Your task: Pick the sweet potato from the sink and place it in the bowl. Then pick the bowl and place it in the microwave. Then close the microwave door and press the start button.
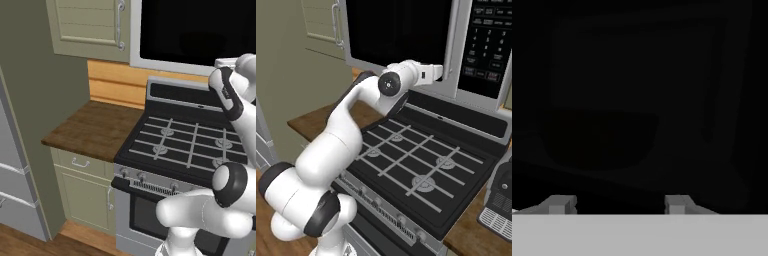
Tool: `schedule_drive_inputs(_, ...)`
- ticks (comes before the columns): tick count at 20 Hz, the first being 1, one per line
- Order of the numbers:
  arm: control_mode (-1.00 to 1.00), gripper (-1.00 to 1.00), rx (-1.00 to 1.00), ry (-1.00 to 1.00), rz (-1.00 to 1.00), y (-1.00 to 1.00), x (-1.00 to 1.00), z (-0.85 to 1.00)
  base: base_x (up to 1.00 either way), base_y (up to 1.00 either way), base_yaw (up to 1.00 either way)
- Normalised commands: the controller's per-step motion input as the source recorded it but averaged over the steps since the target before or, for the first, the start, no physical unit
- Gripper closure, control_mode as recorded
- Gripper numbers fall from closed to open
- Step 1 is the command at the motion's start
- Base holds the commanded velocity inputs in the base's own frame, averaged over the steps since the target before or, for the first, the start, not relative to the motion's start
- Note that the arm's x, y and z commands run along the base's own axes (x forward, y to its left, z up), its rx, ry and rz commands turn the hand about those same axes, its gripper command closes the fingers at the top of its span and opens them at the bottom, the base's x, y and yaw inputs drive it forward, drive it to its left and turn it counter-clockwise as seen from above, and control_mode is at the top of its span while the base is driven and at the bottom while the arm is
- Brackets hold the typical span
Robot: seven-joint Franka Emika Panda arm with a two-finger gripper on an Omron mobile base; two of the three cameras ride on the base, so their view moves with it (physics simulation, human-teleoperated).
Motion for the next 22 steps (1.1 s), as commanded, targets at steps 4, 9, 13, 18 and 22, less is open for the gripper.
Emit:
schedule_drive_inputs(4, -1.00, -1.00, 0.05, -0.03, 0.00, 0.01, -0.43, 0.21, 0.00, 0.00, 0.00)
schedule_drive_inputs(9, -1.00, -1.00, 0.06, 0.00, 0.00, 0.02, -0.96, 0.50, 0.00, 0.00, 0.00)
schedule_drive_inputs(13, -1.00, -1.00, 0.02, 0.00, 0.00, 0.01, -0.80, 0.55, 0.00, 0.00, 0.00)
schedule_drive_inputs(18, -1.00, -1.00, 0.00, 0.01, 0.01, -0.12, 0.39, 0.07, 0.00, 0.00, 0.00)
schedule_drive_inputs(22, -1.00, -1.00, 0.02, 0.02, 0.09, -0.51, 1.00, -0.06, 0.00, 0.00, 0.00)
